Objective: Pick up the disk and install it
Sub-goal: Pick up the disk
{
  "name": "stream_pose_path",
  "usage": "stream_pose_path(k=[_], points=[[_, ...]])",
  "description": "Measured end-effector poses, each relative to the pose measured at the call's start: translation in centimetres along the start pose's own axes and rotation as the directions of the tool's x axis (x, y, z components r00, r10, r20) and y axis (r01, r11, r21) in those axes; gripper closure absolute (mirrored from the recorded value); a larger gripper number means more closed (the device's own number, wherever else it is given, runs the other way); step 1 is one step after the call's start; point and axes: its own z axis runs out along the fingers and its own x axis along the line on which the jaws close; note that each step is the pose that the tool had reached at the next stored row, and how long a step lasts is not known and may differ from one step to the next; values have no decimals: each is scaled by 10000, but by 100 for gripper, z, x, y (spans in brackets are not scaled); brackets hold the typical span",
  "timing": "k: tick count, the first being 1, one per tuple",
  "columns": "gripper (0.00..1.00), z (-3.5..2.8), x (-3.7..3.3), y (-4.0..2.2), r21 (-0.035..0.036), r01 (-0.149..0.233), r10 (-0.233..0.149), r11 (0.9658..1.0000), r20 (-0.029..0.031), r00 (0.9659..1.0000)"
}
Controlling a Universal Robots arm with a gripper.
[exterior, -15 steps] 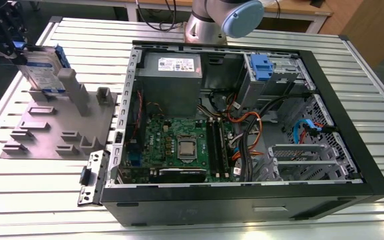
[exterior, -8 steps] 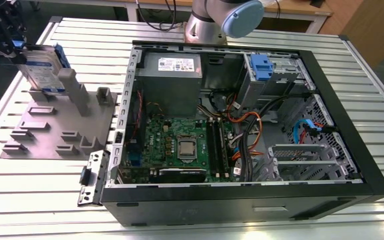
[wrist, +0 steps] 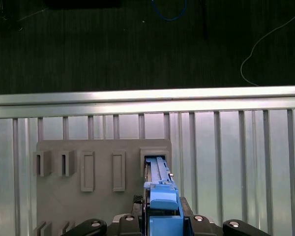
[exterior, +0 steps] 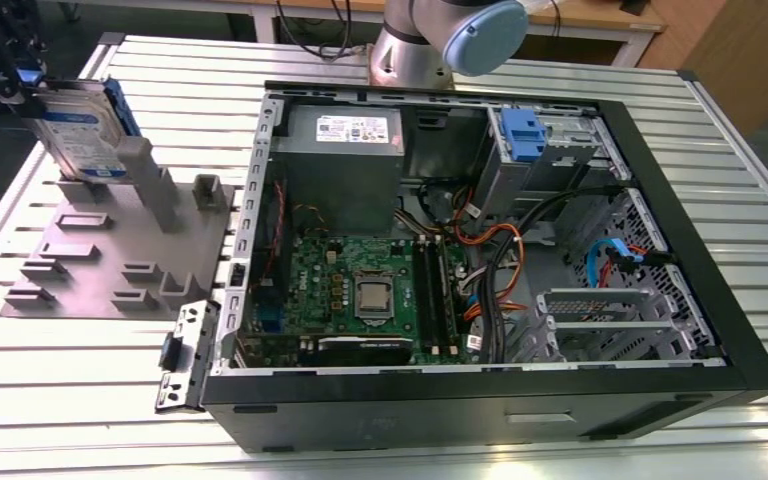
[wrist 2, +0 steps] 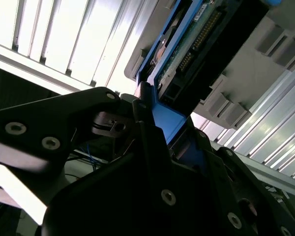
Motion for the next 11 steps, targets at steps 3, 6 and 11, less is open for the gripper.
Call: stream_pose_path(k=[3, 6, 11], points=[[64, -7, 0, 0, -2, 0, 0, 10000, 0, 10000], [64, -25, -1, 0, -2, 0, 0, 10000, 0, 10000], [64, -47, -1, 0, 0, 0, 0, 10000, 1, 10000]])
